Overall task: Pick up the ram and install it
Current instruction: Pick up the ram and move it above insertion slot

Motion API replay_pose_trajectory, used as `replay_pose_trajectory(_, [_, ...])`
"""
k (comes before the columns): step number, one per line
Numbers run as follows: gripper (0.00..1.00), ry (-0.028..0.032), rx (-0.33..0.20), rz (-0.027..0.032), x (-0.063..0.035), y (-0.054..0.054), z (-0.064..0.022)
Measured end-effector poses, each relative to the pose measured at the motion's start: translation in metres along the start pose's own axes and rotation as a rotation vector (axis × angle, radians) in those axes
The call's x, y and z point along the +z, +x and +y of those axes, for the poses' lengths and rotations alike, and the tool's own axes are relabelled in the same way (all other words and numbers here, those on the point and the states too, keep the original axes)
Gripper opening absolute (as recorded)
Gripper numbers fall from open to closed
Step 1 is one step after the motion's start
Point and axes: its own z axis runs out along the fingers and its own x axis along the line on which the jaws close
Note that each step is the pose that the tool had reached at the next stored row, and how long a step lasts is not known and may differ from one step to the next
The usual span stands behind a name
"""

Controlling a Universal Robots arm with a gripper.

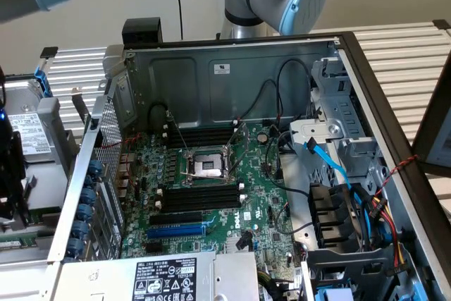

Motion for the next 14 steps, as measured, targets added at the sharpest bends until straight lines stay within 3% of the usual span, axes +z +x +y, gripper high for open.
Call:
replay_pose_trajectory(2, [0.24,0.0001,0.0,0.0002,0.0033,0.0005,0.0001])
replay_pose_trajectory(4, [0.24,-0.0004,0.0,0.0046,0.0037,0.0005,0.0])
replay_pose_trajectory(11, [0.24,0.0001,0.0,0.0063,0.0065,0.0019,0.0001])
replay_pose_trajectory(14, [0.24,-0.0002,0.0,0.0096,0.0076,0.002,0.0])
